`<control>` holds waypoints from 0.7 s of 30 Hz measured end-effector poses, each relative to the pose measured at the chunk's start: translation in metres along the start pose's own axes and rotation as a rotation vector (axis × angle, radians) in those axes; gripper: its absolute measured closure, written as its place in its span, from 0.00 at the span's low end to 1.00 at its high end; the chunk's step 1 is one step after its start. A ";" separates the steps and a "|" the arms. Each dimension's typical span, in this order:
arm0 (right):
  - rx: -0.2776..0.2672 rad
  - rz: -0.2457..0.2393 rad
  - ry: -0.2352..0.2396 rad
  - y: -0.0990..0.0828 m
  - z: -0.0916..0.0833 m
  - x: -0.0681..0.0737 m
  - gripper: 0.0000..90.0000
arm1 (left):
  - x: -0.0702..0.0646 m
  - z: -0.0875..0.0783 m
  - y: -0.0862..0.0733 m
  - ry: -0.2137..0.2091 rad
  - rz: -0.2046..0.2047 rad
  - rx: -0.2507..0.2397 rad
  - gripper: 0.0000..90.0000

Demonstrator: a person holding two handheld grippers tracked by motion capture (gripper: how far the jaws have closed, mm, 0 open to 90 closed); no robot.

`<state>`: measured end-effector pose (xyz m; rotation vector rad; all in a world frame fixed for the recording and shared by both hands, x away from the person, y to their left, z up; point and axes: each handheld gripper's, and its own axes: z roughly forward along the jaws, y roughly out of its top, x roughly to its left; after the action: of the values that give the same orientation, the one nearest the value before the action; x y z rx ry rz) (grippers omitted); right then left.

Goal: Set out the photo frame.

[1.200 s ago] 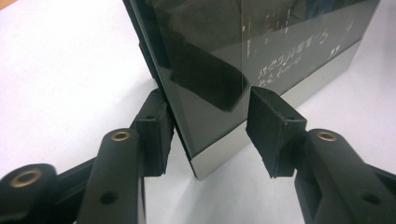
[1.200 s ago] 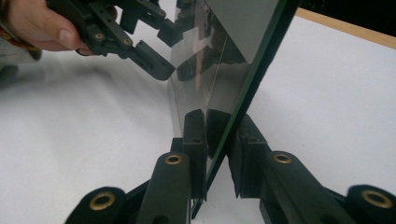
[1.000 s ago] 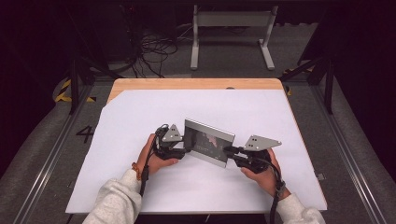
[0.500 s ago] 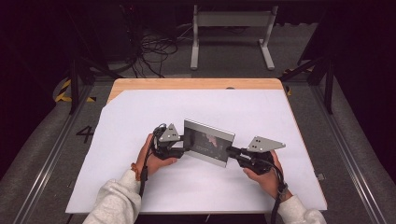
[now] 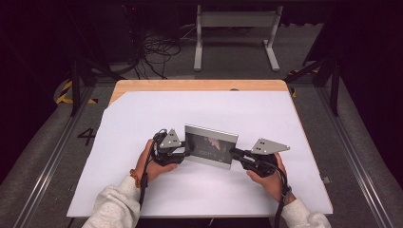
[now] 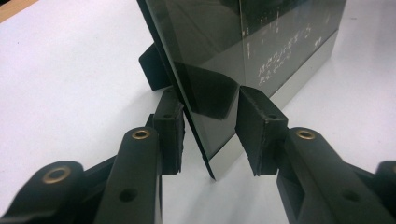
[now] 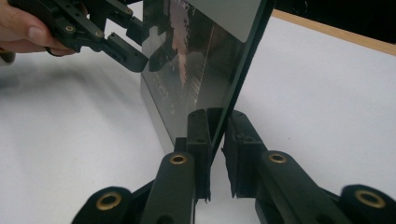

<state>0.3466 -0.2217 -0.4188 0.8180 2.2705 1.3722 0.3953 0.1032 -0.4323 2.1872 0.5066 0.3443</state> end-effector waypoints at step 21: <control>0.014 -0.022 -0.032 -0.002 0.003 0.003 0.88 | -0.008 -0.003 -0.007 0.022 0.011 0.025 0.75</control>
<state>0.3460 -0.2182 -0.4217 0.8109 2.2606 1.3260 0.3852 0.1055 -0.4370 2.2133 0.5142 0.3703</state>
